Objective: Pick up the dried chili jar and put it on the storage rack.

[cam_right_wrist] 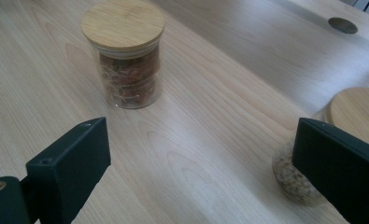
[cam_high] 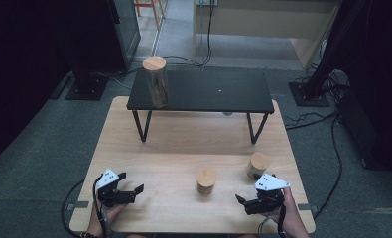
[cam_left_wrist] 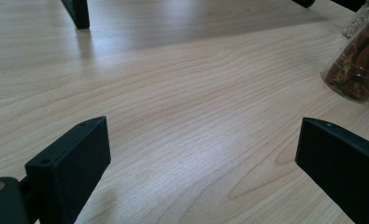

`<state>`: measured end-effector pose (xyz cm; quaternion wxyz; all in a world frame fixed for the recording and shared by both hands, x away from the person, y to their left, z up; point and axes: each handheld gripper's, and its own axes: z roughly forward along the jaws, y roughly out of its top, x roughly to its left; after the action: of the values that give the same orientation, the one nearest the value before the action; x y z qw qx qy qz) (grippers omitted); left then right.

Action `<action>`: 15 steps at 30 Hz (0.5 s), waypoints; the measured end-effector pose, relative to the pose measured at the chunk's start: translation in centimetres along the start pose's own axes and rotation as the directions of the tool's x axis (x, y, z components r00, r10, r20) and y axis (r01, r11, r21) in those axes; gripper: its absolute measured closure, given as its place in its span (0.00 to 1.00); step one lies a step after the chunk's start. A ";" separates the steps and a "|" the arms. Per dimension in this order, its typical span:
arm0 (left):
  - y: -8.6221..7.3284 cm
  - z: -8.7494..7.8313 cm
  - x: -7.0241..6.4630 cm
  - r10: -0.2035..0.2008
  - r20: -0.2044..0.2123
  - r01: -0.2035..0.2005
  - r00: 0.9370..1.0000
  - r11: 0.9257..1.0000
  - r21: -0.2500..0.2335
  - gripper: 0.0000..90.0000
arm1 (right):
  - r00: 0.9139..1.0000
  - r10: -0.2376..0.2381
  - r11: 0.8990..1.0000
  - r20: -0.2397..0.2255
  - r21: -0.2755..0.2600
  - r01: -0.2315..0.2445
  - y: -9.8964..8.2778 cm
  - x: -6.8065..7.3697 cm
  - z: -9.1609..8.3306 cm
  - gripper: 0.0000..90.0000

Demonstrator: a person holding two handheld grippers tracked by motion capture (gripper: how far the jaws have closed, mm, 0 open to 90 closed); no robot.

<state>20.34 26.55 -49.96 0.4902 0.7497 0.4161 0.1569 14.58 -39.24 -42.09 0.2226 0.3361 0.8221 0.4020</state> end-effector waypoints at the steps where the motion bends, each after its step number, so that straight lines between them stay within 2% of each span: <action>1: 0.0 0.0 0.0 0.004 0.002 -0.004 1.000 1.000 0.000 0.04 | 1.000 -0.002 1.000 -0.005 0.000 0.002 0.1 0.0 0.2 0.05; 8: -0.5 -0.3 0.0 -0.013 -0.001 0.013 1.000 1.000 -0.026 0.04 | 1.000 -0.010 1.000 -0.021 0.007 0.010 0.7 0.5 1.1 0.05; 15: -0.5 -0.3 -0.1 -0.002 -0.001 0.001 1.000 1.000 -0.021 0.04 | 0.999 -0.024 1.000 -0.035 0.015 0.025 1.2 0.8 1.8 0.05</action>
<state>19.86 26.76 -50.17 0.4980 0.7439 0.4153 0.1616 15.65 -37.17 -42.24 0.2106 0.3206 0.8330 0.3987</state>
